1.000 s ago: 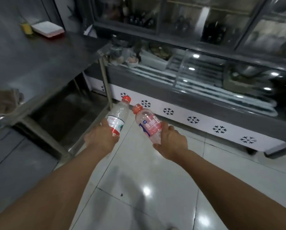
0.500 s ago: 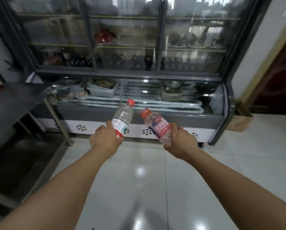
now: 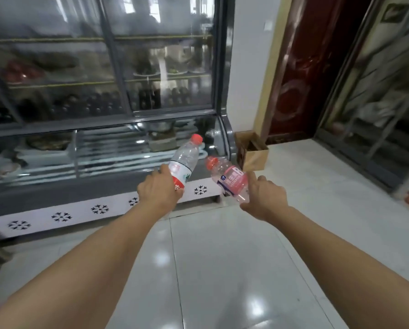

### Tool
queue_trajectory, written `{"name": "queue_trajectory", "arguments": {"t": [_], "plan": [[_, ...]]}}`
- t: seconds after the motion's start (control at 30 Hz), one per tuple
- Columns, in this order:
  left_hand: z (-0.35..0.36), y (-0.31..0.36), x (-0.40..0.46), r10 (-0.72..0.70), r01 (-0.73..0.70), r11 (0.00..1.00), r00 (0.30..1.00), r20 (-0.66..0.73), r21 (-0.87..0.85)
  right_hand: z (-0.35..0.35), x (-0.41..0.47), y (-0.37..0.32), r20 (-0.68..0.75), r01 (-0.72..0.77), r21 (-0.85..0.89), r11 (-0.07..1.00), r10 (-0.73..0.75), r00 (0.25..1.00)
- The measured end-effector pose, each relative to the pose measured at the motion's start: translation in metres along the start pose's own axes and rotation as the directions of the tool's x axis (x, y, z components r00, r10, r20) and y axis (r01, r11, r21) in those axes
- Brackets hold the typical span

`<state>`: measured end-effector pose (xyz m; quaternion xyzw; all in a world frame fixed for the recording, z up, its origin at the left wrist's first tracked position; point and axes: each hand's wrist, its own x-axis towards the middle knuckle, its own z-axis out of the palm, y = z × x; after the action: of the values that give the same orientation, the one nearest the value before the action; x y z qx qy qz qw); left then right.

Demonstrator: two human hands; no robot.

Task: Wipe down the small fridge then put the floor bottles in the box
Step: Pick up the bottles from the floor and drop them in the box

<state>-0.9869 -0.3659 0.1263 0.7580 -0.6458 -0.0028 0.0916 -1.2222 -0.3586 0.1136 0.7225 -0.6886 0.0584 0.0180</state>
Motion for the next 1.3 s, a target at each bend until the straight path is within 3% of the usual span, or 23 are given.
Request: {"name": "queue_trajectory", "arguments": {"t": [0.3,0.9,1.07,1.3], "plan": [[0.021,0.127,0.093,0.204,-0.204,0.979,0.979,0.018,-0.021,-0.002,0.059,0.109,-0.002,-0.224,-0.062,0.973,0.224,0.975],[0.079,0.359,0.335,0.438,-0.438,0.899,0.899,0.027,0.014,0.009,0.265,0.295,-0.012,-0.403,-0.050,0.914,0.403,0.915],[0.105,0.459,0.388,0.433,-0.435,0.899,0.900,0.043,0.049,0.020,0.339,0.395,-0.018,-0.382,-0.068,0.922,0.382,0.924],[0.130,0.583,0.463,0.317,-0.318,0.948,0.948,0.038,0.030,0.019,0.462,0.520,0.022,-0.282,-0.070,0.957,0.284,0.959]]}}
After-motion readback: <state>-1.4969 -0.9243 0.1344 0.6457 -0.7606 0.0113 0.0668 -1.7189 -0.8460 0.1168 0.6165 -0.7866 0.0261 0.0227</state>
